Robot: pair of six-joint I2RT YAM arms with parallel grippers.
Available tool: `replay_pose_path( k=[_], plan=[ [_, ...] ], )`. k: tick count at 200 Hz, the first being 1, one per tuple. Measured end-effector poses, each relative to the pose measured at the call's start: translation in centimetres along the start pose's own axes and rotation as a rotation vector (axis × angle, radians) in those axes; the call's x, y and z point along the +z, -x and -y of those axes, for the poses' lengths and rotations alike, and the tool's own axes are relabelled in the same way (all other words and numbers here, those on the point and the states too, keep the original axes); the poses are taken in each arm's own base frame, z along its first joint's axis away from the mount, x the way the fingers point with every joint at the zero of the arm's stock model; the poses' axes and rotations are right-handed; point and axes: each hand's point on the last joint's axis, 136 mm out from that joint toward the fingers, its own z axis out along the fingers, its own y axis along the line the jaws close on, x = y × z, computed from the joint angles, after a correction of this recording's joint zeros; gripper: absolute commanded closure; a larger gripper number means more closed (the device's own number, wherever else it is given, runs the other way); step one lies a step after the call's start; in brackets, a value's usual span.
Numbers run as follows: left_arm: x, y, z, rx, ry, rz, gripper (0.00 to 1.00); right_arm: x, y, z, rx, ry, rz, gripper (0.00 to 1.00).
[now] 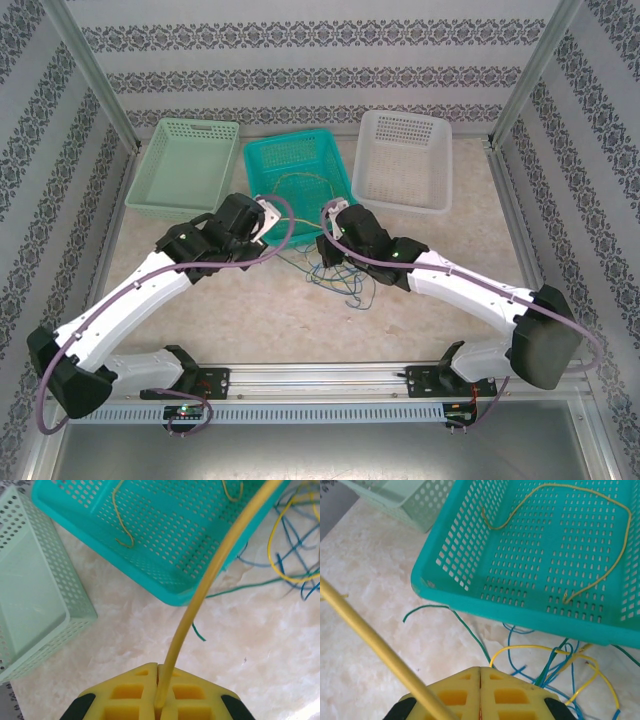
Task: Untangle the cables
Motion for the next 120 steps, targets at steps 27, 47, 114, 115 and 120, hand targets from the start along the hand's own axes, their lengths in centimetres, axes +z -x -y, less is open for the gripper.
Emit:
replay_pose_path(
  k=[27, 47, 114, 115, 120],
  plan=[
    [1.8, -1.6, 0.8, 0.11, 0.005, -0.11, 1.0, 0.5, -2.8, 0.5, -0.051, -0.01, -0.123, 0.98],
    [2.9, -2.4, 1.2, 0.174, 0.021, -0.178, 1.0, 0.8, -4.5, 1.1, -0.071, -0.029, -0.194, 0.97],
    [0.1, -0.6, -1.0, 0.129, 0.104, -0.076, 1.0, 0.0, -4.2, 1.7, -0.032, -0.033, -0.14, 0.29],
    [0.0, -0.4, -1.1, 0.125, 0.105, -0.069, 1.0, 0.0, -4.2, 1.7, -0.031, -0.032, -0.138, 0.29],
    [-0.7, 0.1, -1.4, 0.112, 0.107, -0.042, 1.0, -0.1, -4.2, 1.8, -0.019, -0.029, -0.125, 0.29]
  ],
)
